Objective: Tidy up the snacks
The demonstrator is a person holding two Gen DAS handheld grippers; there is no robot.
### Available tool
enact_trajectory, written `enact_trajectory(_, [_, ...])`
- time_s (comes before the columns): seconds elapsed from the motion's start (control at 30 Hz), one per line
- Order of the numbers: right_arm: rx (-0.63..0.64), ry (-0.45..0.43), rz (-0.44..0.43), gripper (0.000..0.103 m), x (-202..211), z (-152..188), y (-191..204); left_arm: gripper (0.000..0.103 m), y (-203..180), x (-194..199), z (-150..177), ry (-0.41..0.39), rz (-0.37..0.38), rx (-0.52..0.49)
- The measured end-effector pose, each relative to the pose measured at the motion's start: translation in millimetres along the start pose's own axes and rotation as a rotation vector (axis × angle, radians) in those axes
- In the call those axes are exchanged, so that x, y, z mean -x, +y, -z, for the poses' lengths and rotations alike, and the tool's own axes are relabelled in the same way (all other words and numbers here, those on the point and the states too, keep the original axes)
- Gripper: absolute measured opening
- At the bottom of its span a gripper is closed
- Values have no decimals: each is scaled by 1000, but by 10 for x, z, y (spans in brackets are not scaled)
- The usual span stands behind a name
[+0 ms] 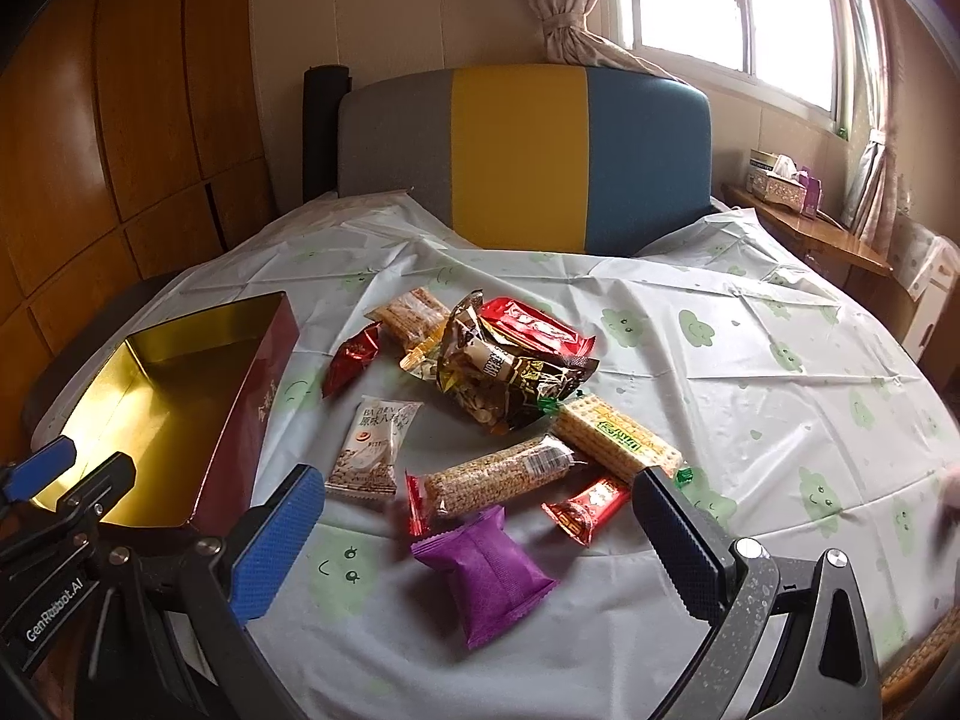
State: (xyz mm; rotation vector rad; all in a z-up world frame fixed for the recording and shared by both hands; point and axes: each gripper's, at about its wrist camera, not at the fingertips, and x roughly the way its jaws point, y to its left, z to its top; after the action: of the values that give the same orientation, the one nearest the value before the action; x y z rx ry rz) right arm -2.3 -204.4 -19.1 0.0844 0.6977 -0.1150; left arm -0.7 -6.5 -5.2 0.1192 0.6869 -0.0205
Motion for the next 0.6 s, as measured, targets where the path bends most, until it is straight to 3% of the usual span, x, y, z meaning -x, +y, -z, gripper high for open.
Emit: enact_trajectory(0.6, [-29, -14, 19, 103, -33, -126, -225, 59, -137, -11, -34, -1, 8, -48])
